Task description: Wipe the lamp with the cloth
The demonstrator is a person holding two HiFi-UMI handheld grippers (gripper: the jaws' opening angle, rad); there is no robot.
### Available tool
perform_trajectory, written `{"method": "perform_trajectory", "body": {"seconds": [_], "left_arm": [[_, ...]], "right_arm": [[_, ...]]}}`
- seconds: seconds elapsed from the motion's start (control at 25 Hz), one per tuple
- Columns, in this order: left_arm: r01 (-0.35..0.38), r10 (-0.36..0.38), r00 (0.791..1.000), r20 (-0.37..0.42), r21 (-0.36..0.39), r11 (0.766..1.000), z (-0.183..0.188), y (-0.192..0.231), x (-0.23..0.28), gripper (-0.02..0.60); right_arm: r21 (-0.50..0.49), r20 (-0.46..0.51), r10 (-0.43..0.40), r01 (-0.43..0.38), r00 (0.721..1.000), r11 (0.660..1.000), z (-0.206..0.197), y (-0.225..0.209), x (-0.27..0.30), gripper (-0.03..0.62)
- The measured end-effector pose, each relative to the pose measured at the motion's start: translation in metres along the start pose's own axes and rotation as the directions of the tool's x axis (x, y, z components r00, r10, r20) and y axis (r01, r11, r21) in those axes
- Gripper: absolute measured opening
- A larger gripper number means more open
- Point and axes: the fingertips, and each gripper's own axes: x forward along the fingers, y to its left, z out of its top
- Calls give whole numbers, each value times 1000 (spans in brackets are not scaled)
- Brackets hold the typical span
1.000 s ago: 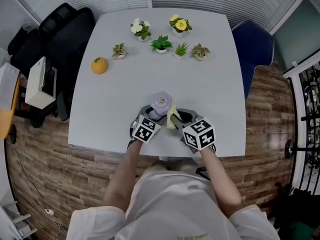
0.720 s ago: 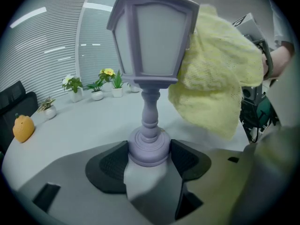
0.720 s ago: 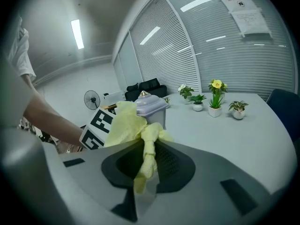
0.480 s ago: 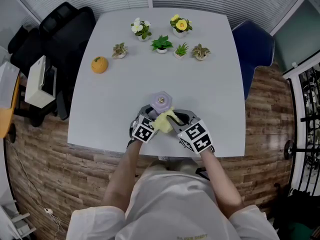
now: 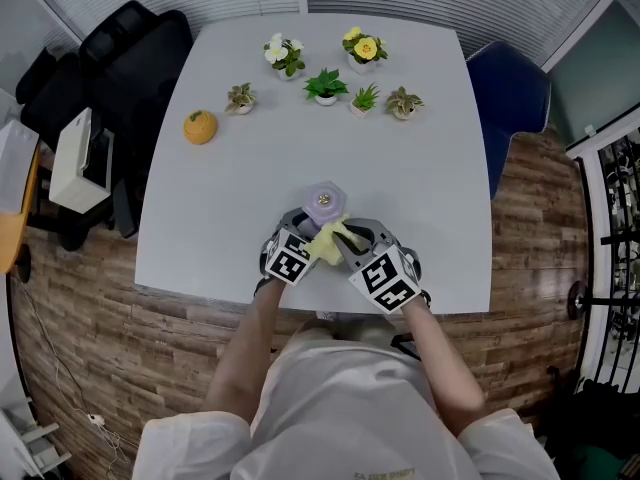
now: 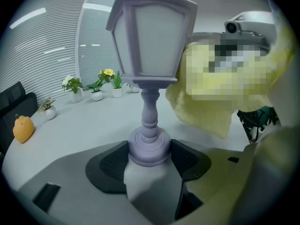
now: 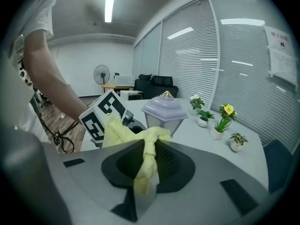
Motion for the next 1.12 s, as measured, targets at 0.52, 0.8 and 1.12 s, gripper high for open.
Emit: {"method": "perform_trajectory", "body": {"seconds": [0.52,0.8,1.12], "left_arm": [[-18,18,1000,3,11,1000,-2,4,1,288],[-2,2,1000,3,1,1000,0,1,0,288],[3,-3,1000,10,0,1000,1,-1,-1,288]], "right_arm": [[-184,-3,35,-35,999,982,10,25,8,66],[-104,10,51,-50,999,993,4,11,1,66],[-5,22,-17,17,1000,1000,-5,-22,-8,66]]}}
